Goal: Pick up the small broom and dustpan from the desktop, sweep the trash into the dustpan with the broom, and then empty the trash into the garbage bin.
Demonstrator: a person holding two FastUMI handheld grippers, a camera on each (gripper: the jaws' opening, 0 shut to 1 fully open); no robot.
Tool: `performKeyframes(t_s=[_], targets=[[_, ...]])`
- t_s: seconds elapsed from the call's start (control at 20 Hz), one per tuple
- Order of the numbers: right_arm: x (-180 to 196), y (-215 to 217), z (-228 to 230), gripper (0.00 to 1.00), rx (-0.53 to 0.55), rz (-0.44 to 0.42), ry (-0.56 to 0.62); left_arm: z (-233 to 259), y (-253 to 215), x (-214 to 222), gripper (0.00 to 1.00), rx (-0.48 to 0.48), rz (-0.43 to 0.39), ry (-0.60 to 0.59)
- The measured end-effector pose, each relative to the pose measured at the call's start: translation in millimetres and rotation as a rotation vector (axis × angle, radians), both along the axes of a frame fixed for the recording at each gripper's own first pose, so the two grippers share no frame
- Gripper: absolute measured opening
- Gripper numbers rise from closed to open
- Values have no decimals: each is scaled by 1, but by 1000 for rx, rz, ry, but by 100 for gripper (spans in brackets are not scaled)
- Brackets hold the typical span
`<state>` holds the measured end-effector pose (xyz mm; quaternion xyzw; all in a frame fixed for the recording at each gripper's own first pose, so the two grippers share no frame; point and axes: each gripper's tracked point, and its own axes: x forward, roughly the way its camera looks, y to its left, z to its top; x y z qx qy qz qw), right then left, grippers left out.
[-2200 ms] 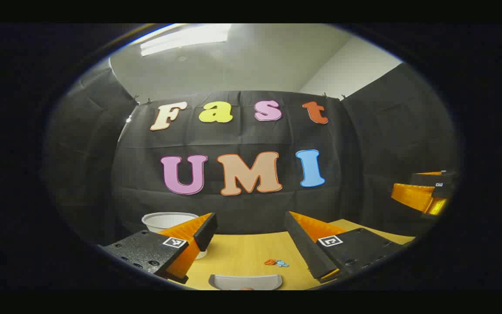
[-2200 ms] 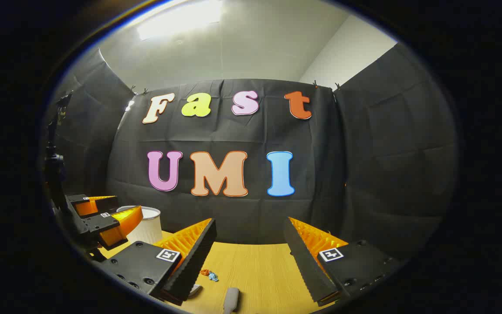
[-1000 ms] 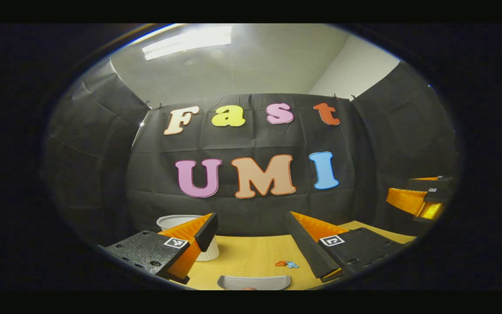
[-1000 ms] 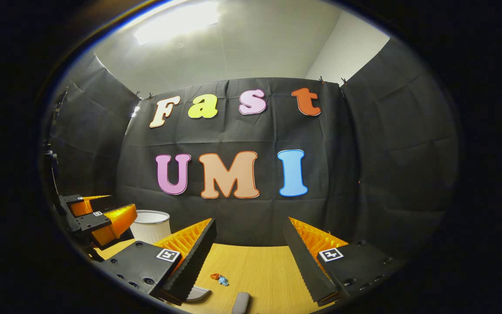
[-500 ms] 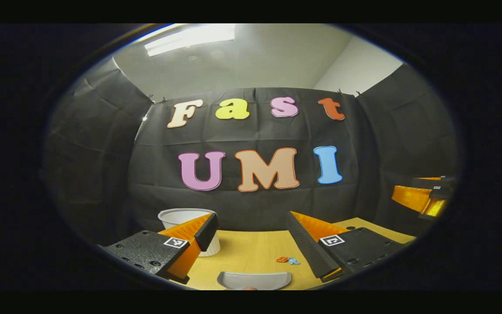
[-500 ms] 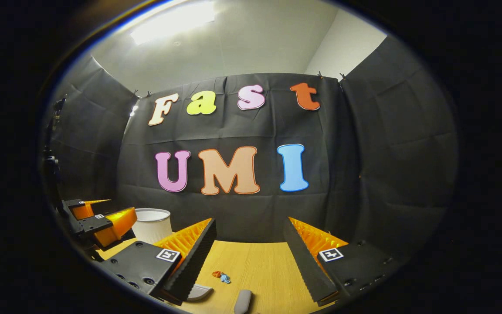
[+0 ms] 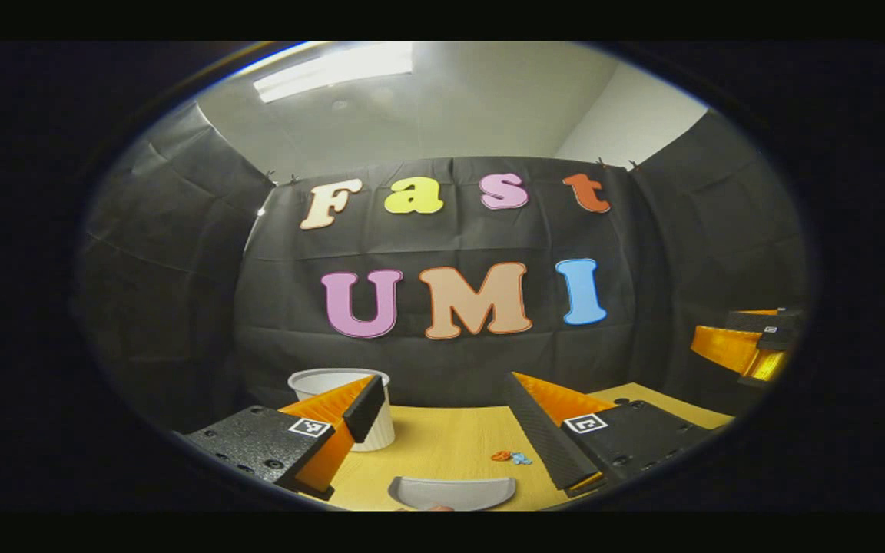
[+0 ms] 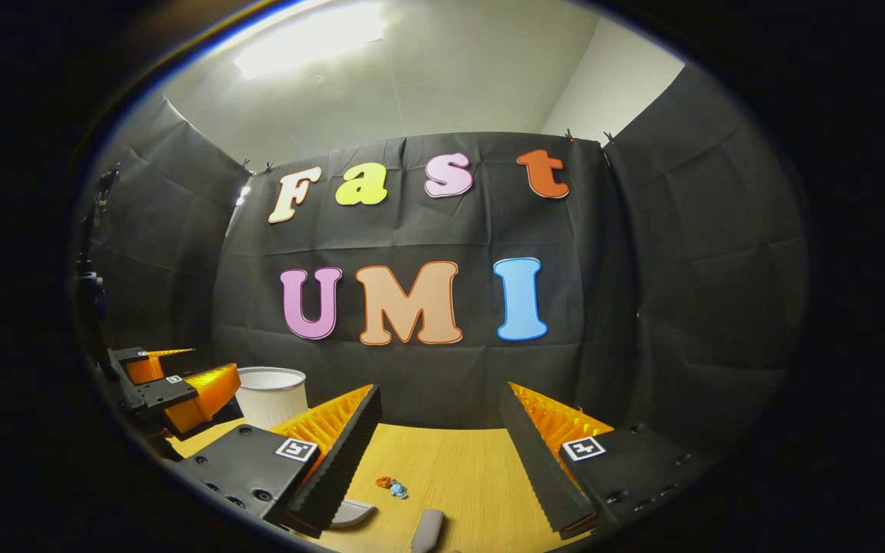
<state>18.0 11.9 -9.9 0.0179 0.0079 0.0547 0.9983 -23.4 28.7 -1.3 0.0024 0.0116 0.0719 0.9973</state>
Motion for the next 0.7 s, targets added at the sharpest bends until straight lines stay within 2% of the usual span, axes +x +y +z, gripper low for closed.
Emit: performKeyframes(t_s=[0.05,0.1,0.15,0.2,0.25,0.35,0.4,0.45,0.7], targets=[[-1,-2,-1,100,0,0,3,1,0,-2,94,-5,0,2],[-4,-4,-2,99,0,0,8,1,-1,-5,94,-9,4,3],[-6,-6,-4,99,3,1,13,1,0,-7,99,-8,10,9],[-8,-6,-6,99,6,5,20,0,0,-8,94,-5,15,11],[-11,-7,-10,99,7,12,28,1,0,-10,99,0,17,11],[-17,-5,-18,99,2,32,53,-2,-2,-15,99,20,20,25],[-19,-5,-23,99,-2,44,69,-6,-2,-18,99,33,23,39],[-22,-4,-30,99,-5,61,88,-10,-2,-22,94,45,26,56],[-25,4,-70,99,-25,121,210,-50,-1,-39,99,86,16,184]])
